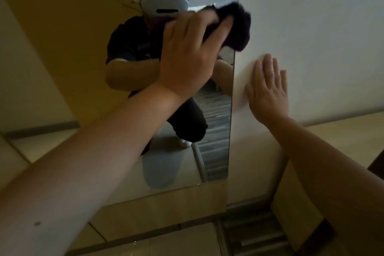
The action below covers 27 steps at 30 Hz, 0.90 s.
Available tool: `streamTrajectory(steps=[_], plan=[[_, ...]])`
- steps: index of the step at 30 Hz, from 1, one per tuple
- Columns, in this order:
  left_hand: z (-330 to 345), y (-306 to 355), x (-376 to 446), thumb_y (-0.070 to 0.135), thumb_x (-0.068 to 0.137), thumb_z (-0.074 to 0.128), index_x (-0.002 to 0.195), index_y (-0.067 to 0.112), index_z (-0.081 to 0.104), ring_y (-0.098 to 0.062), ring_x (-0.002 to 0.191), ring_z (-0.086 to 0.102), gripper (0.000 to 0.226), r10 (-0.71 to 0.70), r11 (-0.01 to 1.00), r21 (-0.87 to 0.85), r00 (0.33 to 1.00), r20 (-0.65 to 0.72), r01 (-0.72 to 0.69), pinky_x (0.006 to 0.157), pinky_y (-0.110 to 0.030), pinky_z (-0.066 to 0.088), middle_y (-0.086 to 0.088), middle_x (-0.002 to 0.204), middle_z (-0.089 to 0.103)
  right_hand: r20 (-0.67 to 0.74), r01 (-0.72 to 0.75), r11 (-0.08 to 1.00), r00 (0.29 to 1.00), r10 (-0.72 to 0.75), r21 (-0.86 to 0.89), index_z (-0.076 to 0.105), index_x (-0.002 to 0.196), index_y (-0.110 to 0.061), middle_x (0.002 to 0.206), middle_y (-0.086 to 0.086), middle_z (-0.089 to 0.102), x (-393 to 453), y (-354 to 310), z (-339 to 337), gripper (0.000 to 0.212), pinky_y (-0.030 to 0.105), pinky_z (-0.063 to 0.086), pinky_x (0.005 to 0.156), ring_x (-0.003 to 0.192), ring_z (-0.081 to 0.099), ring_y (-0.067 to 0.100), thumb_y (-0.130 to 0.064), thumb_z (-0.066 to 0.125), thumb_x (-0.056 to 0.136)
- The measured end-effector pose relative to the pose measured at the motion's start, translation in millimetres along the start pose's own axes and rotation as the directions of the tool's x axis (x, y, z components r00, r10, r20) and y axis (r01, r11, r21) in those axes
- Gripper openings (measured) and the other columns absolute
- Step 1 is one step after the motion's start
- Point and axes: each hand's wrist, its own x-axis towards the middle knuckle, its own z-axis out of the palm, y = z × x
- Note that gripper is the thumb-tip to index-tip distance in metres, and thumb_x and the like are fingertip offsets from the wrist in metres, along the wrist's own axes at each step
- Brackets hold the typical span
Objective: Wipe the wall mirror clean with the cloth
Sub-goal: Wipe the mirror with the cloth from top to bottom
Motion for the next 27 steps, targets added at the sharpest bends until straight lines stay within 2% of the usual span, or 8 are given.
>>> streamTrajectory(steps=[4,9,14,17,21,25,27], plan=[[21.8,6.1,4.1,0.014,0.094,0.063,0.121,0.021,0.069,-0.026,0.092,0.064,0.029,0.009,0.996,0.086,0.998,0.059,-0.014,0.077,-0.037,0.042,-0.003,0.104,0.068,-0.068,0.036,0.999,0.997,-0.038,-0.029,0.002,0.158,-0.013,0.166,0.012,-0.003,0.7,5.9,8.7,0.062,0.05,-0.001,0.123,0.153,-0.007,0.028,-0.044,0.017,0.106],[30.5,37.5,-65.7,0.015,0.099,0.058,0.124,0.022,0.068,-0.025,0.09,0.065,0.028,0.085,0.989,0.113,0.993,0.077,-0.094,0.077,-0.038,0.046,-0.002,0.106,0.069,-0.178,0.082,0.997,0.981,-0.082,-0.006,0.008,0.158,-0.011,0.165,0.015,0.003,4.0,11.2,22.2,0.06,0.052,0.001,0.123,0.153,-0.002,0.029,-0.038,0.026,0.108],[32.9,85.5,-175.0,0.02,0.098,0.059,0.128,0.021,0.066,-0.023,0.096,0.061,0.031,0.198,0.979,0.002,0.948,0.25,-0.204,0.079,-0.038,0.041,-0.001,0.112,0.068,-0.343,0.116,0.993,0.933,-0.112,-0.008,0.02,0.155,-0.005,0.161,0.024,0.018,6.4,15.6,36.6,0.058,0.054,0.006,0.121,0.15,0.013,0.04,-0.034,0.036,0.107],[35.1,115.8,-242.3,0.016,0.096,0.06,0.129,0.019,0.064,-0.022,0.096,0.057,0.033,0.242,0.97,-0.112,0.906,0.347,-0.216,0.079,-0.037,0.038,-0.002,0.115,0.061,-0.43,0.141,0.99,0.892,-0.137,-0.024,0.029,0.151,0.0,0.155,0.031,0.027,8.3,19.4,45.4,0.055,0.057,0.01,0.119,0.145,0.022,0.047,-0.032,0.039,0.107],[30.2,144.8,-325.2,0.013,0.096,0.052,0.128,0.017,0.062,-0.022,0.094,0.055,0.034,0.329,0.939,-0.253,0.832,0.448,-0.235,0.079,-0.035,0.036,-0.002,0.115,0.052,-0.458,0.164,0.985,0.873,-0.17,-0.053,0.031,0.15,0.001,0.154,0.032,0.03,7.8,25.9,52.8,0.053,0.055,0.01,0.119,0.143,0.025,0.048,-0.028,0.039,0.106],[24.6,155.5,-363.0,0.006,0.099,0.036,0.124,0.017,0.061,-0.021,0.094,0.05,0.037,0.339,0.932,-0.297,0.796,0.501,-0.21,0.082,-0.034,0.035,-0.001,0.112,0.048,-0.465,0.148,0.988,0.873,-0.149,-0.04,0.032,0.15,0.001,0.154,0.03,0.031,8.4,23.5,54.6,0.053,0.057,0.012,0.119,0.143,0.025,0.048,-0.026,0.037,0.105],[22.5,157.2,-365.0,0.007,0.095,0.041,0.124,0.017,0.06,-0.02,0.095,0.05,0.036,0.339,0.93,-0.314,0.781,0.525,-0.193,0.083,-0.034,0.036,-0.001,0.112,0.049,-0.458,0.148,0.989,0.877,-0.145,-0.029,0.031,0.15,0.001,0.154,0.03,0.03,8.9,21.6,54.1,0.054,0.058,0.012,0.119,0.144,0.024,0.048,-0.026,0.038,0.104]])
